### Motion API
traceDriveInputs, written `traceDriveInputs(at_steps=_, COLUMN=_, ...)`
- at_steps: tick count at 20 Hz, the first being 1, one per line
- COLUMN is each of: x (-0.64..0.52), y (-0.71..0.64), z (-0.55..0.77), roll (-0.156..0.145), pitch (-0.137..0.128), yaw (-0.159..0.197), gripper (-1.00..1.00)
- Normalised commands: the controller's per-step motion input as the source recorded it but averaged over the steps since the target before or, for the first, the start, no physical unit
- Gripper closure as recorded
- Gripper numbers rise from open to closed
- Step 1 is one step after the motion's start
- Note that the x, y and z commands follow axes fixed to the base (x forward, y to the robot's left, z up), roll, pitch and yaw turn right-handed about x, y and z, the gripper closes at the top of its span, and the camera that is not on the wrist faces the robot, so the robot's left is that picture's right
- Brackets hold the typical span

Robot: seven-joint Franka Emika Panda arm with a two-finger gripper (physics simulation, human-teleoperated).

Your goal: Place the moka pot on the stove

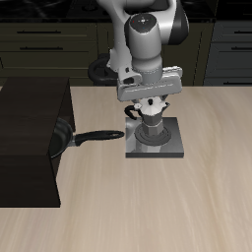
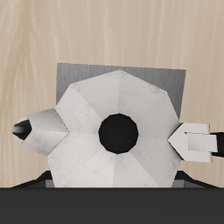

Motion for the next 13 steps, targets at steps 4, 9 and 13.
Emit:
traceDriveInputs(at_steps=4, x=-0.06, y=-0.04, z=0.21, roll=-0.022, pitch=-0.038, yaw=0.033, gripper=-1.00)
traceDriveInputs(at_steps=9, x=-0.01, y=-0.06, z=0.29, roll=-0.007, pitch=-0.008, yaw=0.002, gripper=-1.00)
traceDriveInputs(at_steps=13, x=-0.07, y=0.00, z=0.06, roll=-0.002, pitch=-0.011, yaw=-0.004, gripper=-1.00)
